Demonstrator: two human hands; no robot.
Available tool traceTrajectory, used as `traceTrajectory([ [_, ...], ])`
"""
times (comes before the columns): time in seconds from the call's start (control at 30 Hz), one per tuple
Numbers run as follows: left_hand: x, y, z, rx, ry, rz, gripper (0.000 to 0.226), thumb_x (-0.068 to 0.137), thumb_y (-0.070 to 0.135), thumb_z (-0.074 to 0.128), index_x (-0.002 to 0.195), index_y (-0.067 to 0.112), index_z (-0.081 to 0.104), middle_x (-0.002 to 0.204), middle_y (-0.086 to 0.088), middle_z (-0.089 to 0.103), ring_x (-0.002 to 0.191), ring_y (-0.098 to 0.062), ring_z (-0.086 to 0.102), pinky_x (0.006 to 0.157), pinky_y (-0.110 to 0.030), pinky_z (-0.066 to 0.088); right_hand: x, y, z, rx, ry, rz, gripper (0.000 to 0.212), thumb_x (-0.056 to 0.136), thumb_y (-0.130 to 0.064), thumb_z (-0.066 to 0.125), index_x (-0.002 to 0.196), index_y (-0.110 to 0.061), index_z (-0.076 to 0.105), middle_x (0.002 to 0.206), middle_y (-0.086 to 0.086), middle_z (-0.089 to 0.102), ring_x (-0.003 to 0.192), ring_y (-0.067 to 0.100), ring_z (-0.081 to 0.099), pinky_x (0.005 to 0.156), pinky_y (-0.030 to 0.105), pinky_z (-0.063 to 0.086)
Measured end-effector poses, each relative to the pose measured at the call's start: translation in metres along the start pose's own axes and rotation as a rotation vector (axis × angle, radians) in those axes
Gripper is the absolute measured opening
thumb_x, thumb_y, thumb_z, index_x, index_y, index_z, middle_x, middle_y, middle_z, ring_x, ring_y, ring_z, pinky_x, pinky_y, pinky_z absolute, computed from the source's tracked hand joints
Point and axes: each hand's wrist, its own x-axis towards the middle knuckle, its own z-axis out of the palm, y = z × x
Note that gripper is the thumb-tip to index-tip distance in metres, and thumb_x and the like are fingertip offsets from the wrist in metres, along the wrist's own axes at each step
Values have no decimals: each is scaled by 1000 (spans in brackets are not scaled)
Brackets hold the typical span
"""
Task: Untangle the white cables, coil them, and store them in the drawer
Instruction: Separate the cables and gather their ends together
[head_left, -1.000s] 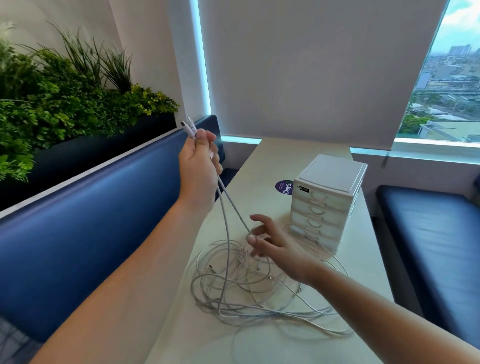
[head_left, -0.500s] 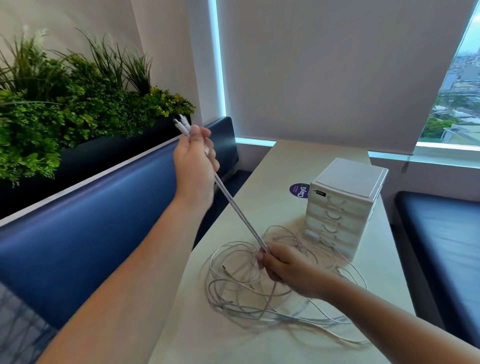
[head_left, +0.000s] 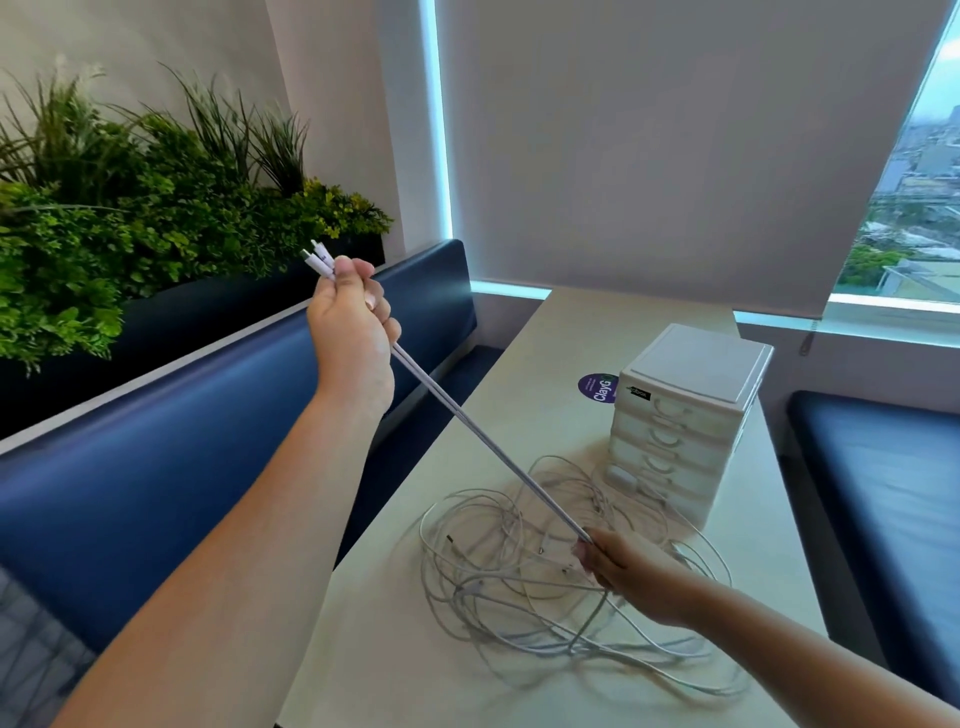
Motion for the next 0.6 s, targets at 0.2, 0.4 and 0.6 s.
traceTrajectory([
  [0.2, 1, -2, -5, 12, 32, -7, 32, 107, 29, 35, 80, 18, 50, 56, 10, 36, 49, -6, 25, 45, -22, 21, 4, 3, 2, 96, 28, 53, 35, 101, -34, 39, 67, -25, 45, 58, -9, 45, 56, 8, 40, 58, 25, 35],
  [0.4, 6, 4, -19, 251, -119, 40, 33, 106, 25, 37, 77, 19, 50, 51, 12, 30, 45, -5, 21, 43, -20, 18, 11, -14, -20, 240, 38, 16, 38, 100, -36, 41, 65, -23, 48, 55, -9, 45, 55, 11, 39, 59, 31, 33],
  [0.6, -22, -21, -18, 909, -636, 154, 28, 102, 20, 48, 83, 21, 69, 61, 17, 58, 60, -1, 53, 57, -15, 39, 18, -82, -64, 201, -172, -117, 38, 101, -36, 39, 68, -20, 47, 54, -10, 42, 50, 8, 35, 52, 21, 30],
])
